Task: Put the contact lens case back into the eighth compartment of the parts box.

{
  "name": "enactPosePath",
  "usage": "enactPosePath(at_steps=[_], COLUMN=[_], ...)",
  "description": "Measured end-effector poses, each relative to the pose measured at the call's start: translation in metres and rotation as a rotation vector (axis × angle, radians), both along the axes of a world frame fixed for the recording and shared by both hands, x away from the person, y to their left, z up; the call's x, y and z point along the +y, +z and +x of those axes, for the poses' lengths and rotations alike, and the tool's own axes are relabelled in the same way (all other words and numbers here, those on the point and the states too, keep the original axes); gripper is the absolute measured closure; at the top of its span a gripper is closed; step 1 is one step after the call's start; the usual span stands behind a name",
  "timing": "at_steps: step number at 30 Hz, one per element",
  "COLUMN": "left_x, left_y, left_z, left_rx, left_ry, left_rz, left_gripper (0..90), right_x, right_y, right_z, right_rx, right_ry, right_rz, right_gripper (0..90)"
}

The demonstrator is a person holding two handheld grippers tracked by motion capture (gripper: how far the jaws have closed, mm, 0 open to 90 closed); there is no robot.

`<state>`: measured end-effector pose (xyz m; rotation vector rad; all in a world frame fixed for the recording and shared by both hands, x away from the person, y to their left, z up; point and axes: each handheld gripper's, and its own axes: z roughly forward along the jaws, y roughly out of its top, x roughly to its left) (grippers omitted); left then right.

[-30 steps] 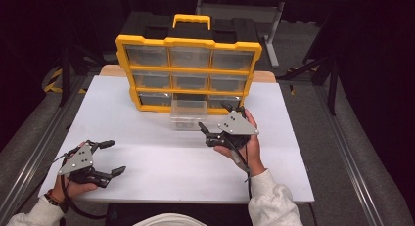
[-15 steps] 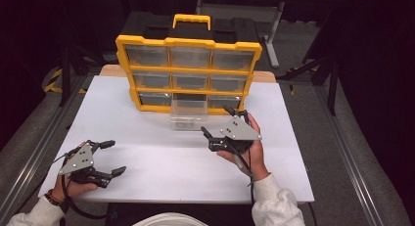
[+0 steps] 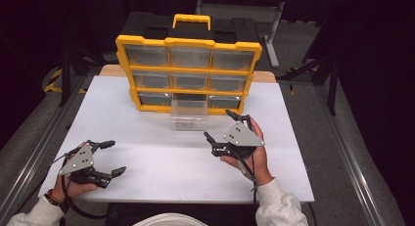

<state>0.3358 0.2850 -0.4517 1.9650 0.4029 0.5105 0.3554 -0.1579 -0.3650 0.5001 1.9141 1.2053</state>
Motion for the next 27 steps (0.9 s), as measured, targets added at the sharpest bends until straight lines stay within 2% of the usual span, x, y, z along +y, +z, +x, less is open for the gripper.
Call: enactPosePath(at_steps=[11, 27], left_x=[0.000, -0.001], left_y=[0.000, 0.000], left_z=[0.000, -0.001], left_rx=[0.001, 0.002], left_ry=[-0.004, -0.006], left_rz=[0.008, 0.012], left_gripper=[9.3, 9.3], right_x=[-0.007, -0.013], right_y=[-0.009, -0.035], right_z=[-0.005, -0.011], right_rx=[0.017, 0.064], right_ry=[-0.008, -0.017], right_rz=[-0.016, -0.062], right_gripper=[12.8, 12.8])
